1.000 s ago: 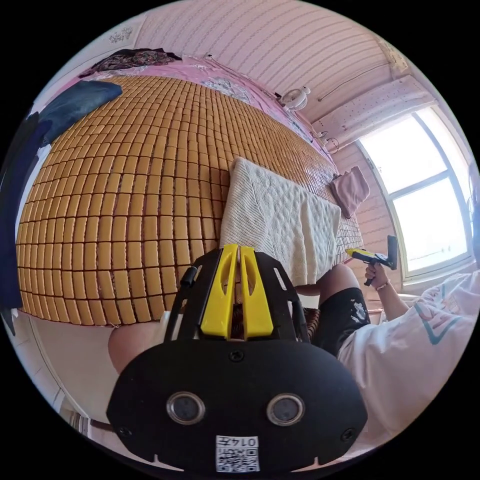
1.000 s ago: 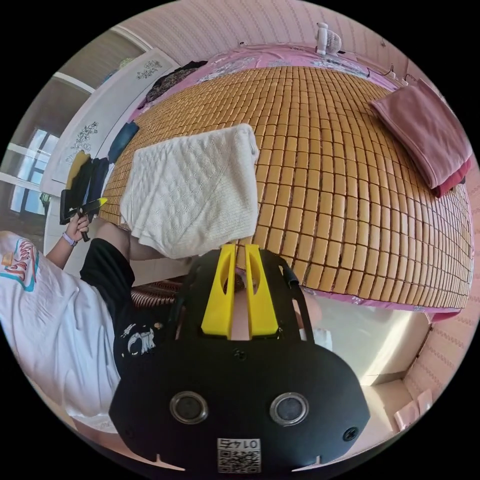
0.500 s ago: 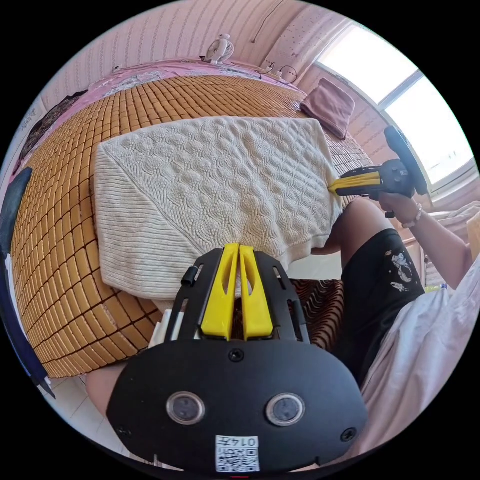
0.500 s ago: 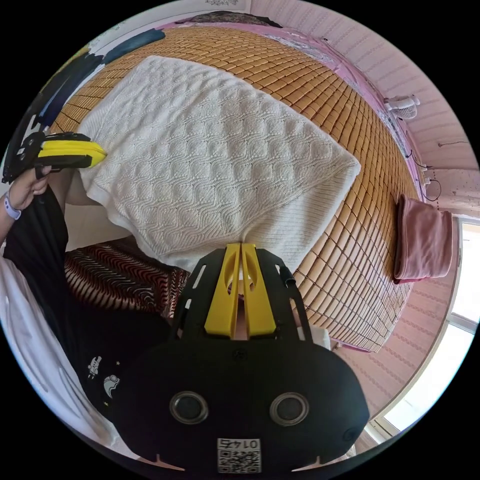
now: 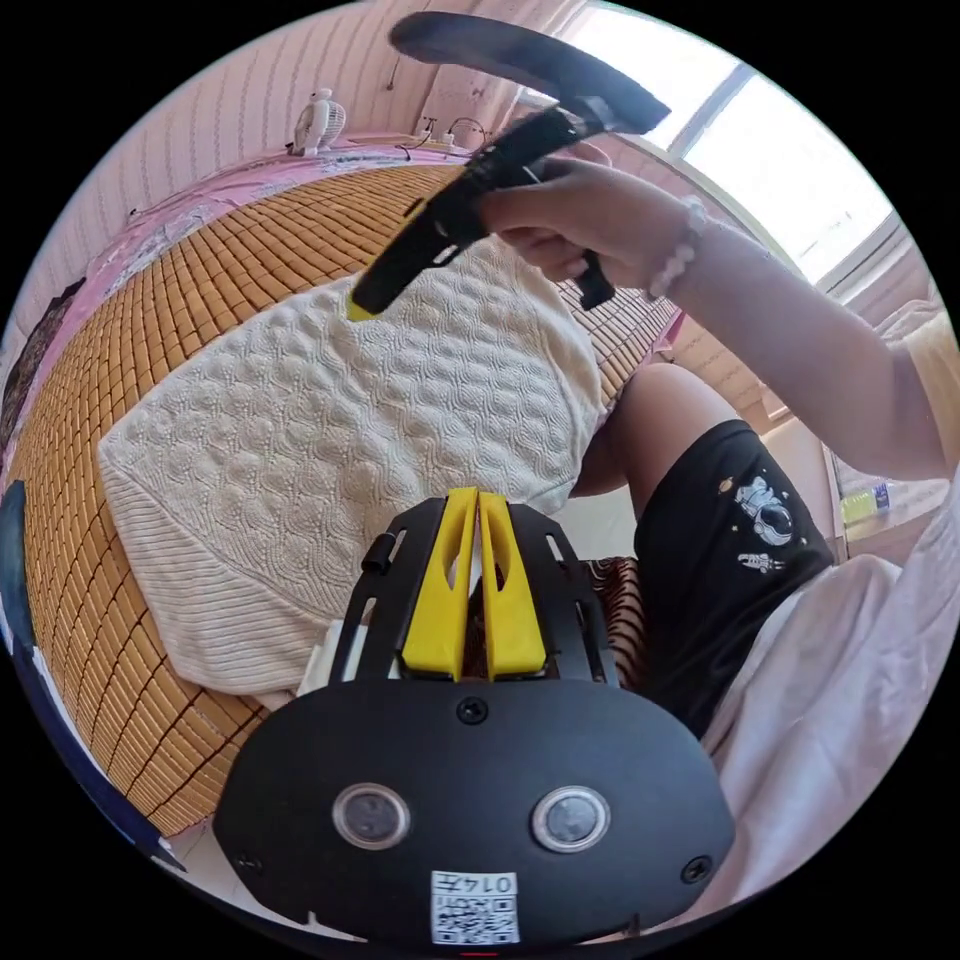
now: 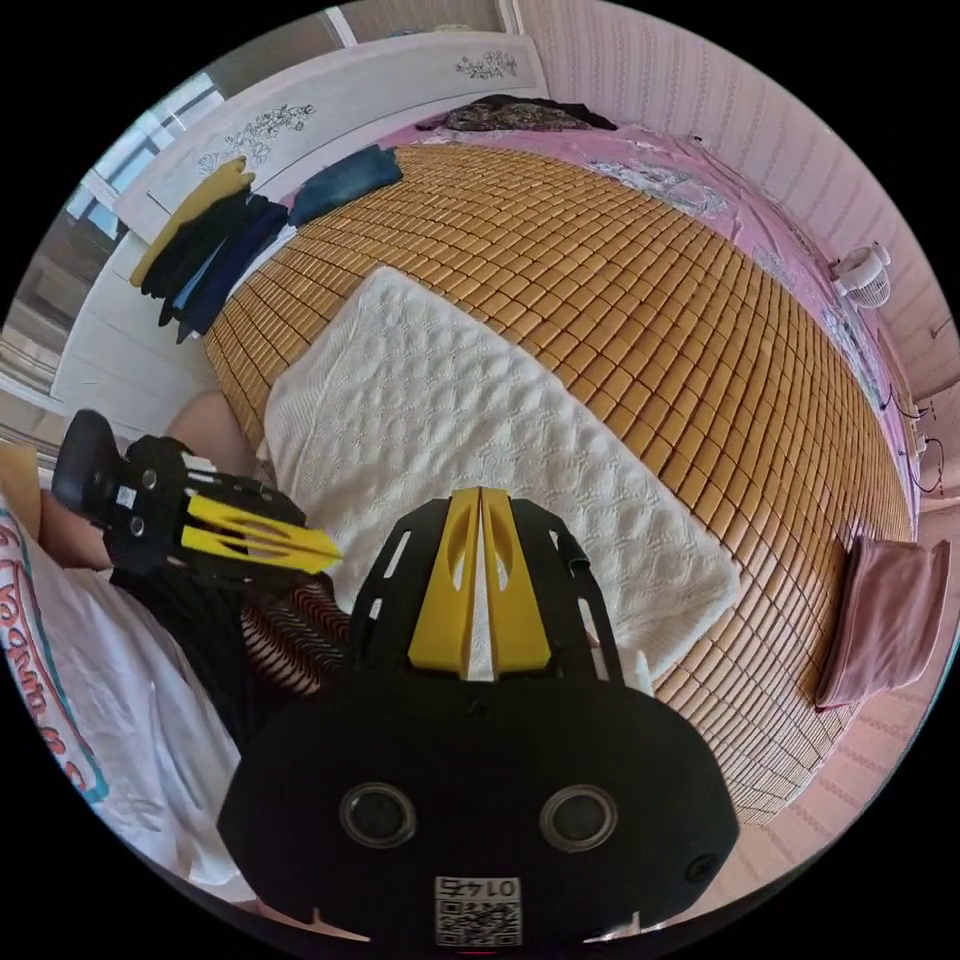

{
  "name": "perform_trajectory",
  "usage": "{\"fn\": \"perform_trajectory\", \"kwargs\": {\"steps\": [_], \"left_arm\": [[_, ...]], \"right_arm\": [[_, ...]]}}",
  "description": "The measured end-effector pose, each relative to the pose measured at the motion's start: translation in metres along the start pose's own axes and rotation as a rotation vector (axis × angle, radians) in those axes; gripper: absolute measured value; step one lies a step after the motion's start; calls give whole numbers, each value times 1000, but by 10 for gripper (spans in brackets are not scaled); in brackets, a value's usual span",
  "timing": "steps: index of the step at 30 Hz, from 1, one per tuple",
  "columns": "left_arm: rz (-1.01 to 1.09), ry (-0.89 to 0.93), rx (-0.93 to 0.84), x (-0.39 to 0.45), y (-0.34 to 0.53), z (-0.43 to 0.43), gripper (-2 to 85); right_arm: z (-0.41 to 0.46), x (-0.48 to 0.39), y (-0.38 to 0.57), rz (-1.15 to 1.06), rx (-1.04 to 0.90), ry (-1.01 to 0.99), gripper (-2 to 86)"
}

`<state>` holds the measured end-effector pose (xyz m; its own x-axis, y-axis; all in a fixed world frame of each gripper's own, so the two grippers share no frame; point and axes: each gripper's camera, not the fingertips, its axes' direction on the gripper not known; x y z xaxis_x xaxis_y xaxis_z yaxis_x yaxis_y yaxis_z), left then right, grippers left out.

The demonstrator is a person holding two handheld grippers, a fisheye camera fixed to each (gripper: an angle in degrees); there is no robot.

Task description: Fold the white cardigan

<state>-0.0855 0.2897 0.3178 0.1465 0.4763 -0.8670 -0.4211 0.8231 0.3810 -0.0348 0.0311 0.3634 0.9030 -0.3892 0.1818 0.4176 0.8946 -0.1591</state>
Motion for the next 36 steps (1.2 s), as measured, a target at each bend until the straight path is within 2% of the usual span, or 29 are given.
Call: {"fn": "perform_trajectory", "kwargs": {"steps": [2, 3, 6, 8, 12, 15, 17, 19, 23, 25, 27, 30, 34, 36], "left_arm": [[18, -56, -75, 4, 10, 27, -10], [32, -62, -50, 5, 15, 27, -10], [32, -54, -26, 5, 29, 35, -10], [14, -29, -19, 2, 37, 40, -10], [22, -8, -23, -1, 46, 47, -9], [56, -15, -19, 5, 54, 48, -8], [117, 62, 48, 13, 64, 42, -4], [148, 119, 112, 20, 69, 38, 7], [249, 80, 238, 45, 70, 41, 60], [291, 56, 277, 57, 67, 46, 98], [340, 21, 296, 70, 64, 53, 121], [395, 41, 230, 87, 54, 70, 153], [456, 47, 193, 103, 41, 92, 164], [457, 56, 177, 106, 34, 101, 167]], "right_arm": [[25, 4, -35, -41, -62, 51, -10], [53, 6, -53, -106, -185, 90, -10], [48, 19, -89, -206, -347, -6, -10], [40, 25, -100, -222, -313, 33, -10], [60, 46, -103, -150, -314, -49, -10], [36, 60, -70, -106, -203, -101, -9], [16, 70, -31, -35, -138, -107, -7], [0, 84, 39, 145, -62, -86, -1], [15, 100, 146, 463, -94, -99, 59], [43, 105, 192, 591, -162, -182, 98], [67, 109, 208, 621, -195, -259, 106], [95, 118, 220, 644, -210, -307, 88], [95, 116, 233, 548, -211, -239, 27], [94, 121, 246, 550, -146, -358, 9]]}}
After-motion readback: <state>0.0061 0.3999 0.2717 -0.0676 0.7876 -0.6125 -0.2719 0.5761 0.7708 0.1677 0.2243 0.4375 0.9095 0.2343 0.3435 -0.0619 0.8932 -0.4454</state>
